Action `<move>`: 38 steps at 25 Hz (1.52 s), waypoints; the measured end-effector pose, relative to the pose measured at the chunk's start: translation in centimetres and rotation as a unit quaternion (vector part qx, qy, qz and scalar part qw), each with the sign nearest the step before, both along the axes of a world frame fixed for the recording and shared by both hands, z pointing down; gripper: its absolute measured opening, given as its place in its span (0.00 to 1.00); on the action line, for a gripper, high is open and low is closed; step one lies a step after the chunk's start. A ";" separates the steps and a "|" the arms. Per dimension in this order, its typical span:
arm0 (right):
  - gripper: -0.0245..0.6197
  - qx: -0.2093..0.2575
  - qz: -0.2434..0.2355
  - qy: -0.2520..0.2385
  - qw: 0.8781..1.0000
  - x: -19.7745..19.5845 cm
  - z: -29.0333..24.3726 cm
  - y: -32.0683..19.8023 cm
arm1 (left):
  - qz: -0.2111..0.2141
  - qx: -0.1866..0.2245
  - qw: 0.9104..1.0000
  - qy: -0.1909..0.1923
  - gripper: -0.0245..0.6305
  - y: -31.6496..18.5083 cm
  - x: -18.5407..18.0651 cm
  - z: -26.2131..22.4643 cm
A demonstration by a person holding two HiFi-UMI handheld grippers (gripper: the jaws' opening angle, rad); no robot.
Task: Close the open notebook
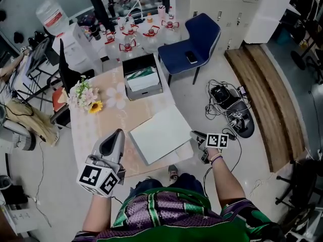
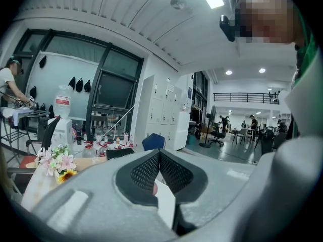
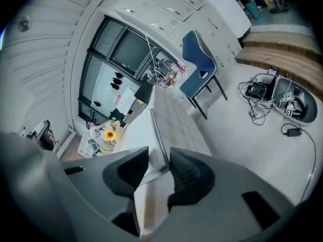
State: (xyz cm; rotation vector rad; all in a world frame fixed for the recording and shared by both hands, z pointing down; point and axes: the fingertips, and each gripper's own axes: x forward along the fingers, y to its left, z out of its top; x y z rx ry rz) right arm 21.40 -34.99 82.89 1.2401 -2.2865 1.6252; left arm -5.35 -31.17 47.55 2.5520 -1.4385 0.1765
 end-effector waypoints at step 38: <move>0.10 0.120 -0.019 0.147 0.982 -6.6 -12.4 4.3 | 0.045 0.029 0.997 0.060 0.06 4.2 -9.4 -2.9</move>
